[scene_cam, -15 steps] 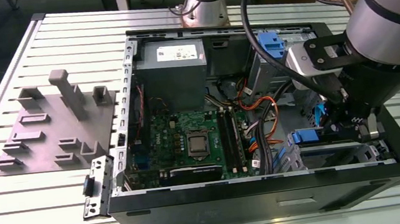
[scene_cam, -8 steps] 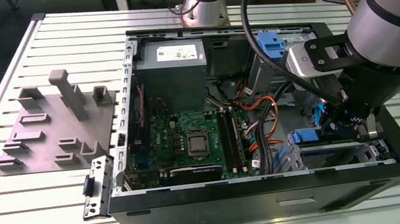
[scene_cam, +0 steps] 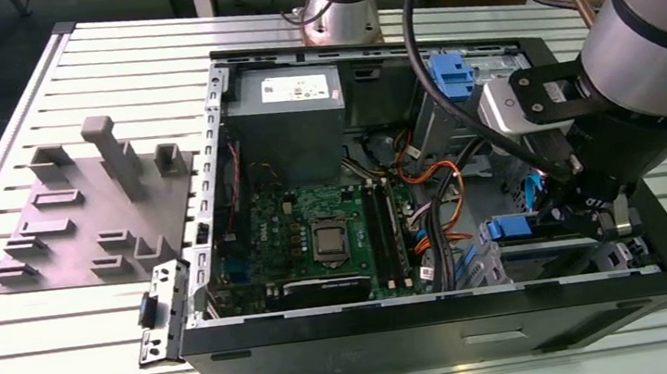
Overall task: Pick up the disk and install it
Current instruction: 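Insert the second disk wire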
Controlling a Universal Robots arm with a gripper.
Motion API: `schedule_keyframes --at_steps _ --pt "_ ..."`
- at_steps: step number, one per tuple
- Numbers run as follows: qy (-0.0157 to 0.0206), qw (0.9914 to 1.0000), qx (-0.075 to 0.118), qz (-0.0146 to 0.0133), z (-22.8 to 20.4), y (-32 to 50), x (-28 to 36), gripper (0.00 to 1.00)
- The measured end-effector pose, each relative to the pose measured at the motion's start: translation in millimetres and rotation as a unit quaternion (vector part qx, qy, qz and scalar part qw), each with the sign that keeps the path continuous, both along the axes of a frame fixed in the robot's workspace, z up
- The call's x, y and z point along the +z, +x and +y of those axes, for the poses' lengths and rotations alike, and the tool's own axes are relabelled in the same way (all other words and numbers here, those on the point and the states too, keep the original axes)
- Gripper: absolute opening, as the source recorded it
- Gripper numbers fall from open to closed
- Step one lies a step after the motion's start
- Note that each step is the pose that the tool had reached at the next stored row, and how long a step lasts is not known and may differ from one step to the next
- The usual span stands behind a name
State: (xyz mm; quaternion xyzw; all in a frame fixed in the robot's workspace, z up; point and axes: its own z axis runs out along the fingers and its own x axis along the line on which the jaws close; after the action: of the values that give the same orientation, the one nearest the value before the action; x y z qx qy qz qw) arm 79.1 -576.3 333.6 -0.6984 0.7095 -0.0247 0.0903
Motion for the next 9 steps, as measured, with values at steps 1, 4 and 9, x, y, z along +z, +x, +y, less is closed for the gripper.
schedule_keyframes --at_steps 1,4,9 --pt "0.0 1.0 0.0 0.0 -0.6 0.0 0.0 0.16" --pt "0.0 1.0 0.0 0.0 -2.3 0.0 -0.3 0.16" --pt "0.0 1.0 0.0 0.0 -2.8 0.0 -1.0 0.16"
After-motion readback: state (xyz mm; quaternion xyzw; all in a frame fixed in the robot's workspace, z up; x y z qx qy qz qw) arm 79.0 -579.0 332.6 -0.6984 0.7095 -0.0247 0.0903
